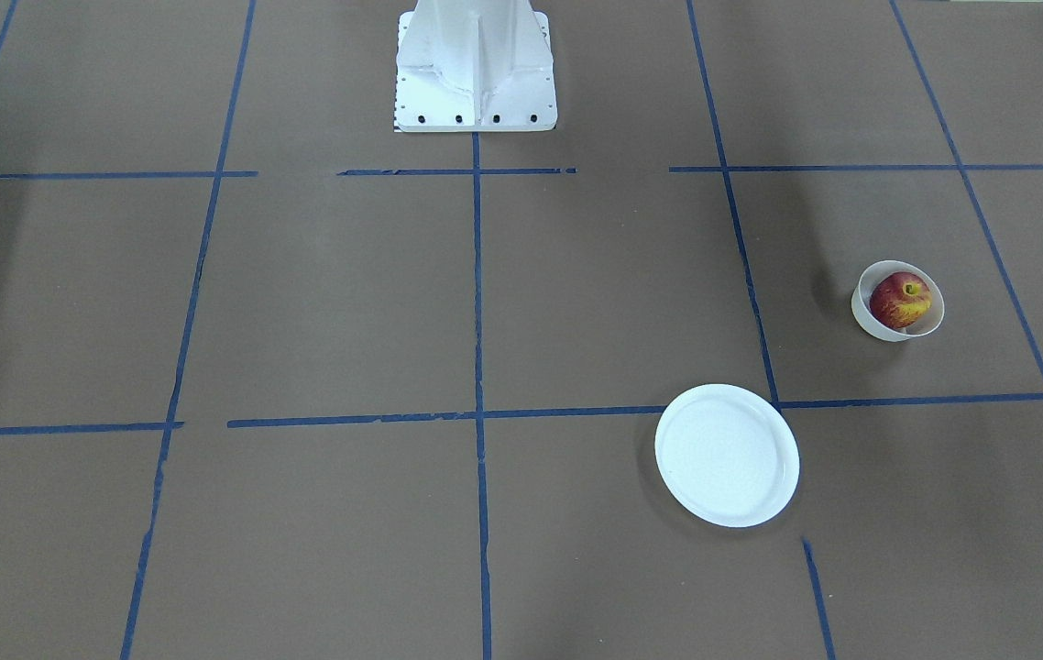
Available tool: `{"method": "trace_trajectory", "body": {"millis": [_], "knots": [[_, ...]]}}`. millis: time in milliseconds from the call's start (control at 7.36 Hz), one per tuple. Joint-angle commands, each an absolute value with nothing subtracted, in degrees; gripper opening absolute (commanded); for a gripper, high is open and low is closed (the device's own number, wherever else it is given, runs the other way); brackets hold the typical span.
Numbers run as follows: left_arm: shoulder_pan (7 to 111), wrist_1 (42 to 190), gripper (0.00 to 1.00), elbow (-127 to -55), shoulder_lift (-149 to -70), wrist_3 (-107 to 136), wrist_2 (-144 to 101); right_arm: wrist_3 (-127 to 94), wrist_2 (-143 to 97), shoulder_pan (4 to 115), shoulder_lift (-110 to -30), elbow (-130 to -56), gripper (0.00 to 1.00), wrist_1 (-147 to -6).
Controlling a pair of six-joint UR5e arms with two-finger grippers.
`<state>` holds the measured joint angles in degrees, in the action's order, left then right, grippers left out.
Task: Move apple from plate to bowl
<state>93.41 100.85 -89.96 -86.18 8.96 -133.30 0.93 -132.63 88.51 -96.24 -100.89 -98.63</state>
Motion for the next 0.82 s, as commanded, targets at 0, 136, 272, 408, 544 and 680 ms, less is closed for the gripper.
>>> {"method": "trace_trajectory", "body": {"millis": [0, 136, 272, 408, 544, 680], "knots": [[93.34, 98.02, 1.00, -90.61, -86.22, 8.53, -133.42, 0.97, -132.63, 88.51, -96.24, -100.90, 1.00, -98.61], [93.34, 96.87, 1.00, -90.96, -86.13, 8.44, -133.59, 0.97, -132.63, 88.51, -96.24, -100.90, 1.00, -98.61], [93.25, 96.77, 1.00, -90.97, -86.05, 7.92, -133.59, 0.88, -132.63, 88.51, -96.24, -100.90, 1.00, -98.61], [93.34, 96.25, 1.00, -90.79, -85.52, 2.78, -133.77, 0.97, -132.63, 88.51, -96.24, -100.81, 1.00, -98.61], [93.34, 95.20, 1.00, -90.97, -85.17, -0.84, -133.86, 0.97, -132.63, 88.51, -96.24, -100.90, 1.00, -98.61], [93.34, 95.10, 1.00, -90.97, -85.08, -0.88, -133.94, 0.97, -132.63, 88.51, -96.24, -100.90, 1.00, -98.61]]}}
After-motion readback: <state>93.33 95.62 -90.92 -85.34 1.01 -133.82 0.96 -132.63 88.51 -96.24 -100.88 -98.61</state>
